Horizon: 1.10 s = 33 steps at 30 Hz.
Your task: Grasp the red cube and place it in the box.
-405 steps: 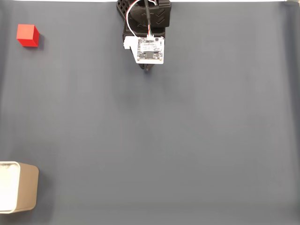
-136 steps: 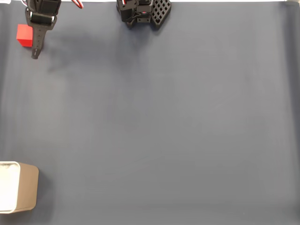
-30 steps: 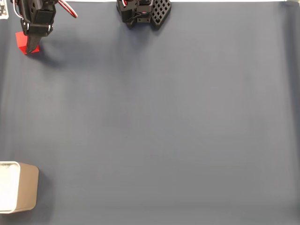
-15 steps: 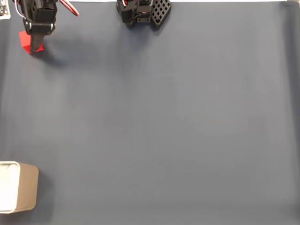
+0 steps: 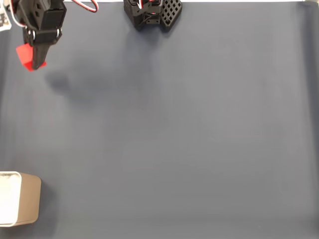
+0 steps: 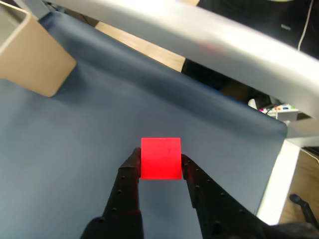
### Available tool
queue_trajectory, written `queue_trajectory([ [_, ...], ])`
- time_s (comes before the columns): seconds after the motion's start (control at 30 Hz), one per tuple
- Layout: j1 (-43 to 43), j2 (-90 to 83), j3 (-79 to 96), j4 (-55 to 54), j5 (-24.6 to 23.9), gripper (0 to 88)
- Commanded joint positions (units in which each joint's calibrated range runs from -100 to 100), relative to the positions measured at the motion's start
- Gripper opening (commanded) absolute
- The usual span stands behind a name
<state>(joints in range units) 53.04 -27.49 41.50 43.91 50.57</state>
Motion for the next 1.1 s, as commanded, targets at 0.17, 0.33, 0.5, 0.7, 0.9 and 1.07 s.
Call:
queue_trajectory([
  [0.17, -9.3, 4.0, -19.3, 3.1, -0.3, 0.0],
  [0.33, -13.8, 9.5, -27.8, 4.2, -0.2, 0.0],
  [0.5, -17.4, 15.0, -35.0, 4.2, -0.2, 0.0],
  [0.7, -19.7, 23.2, -45.7, 4.4, -0.2, 0.0],
  [0.9, -20.7, 31.7, -57.7, 4.4, -0.3, 0.0],
  [1.07, -21.0, 37.7, -65.3, 4.4, -0.8, 0.0],
])
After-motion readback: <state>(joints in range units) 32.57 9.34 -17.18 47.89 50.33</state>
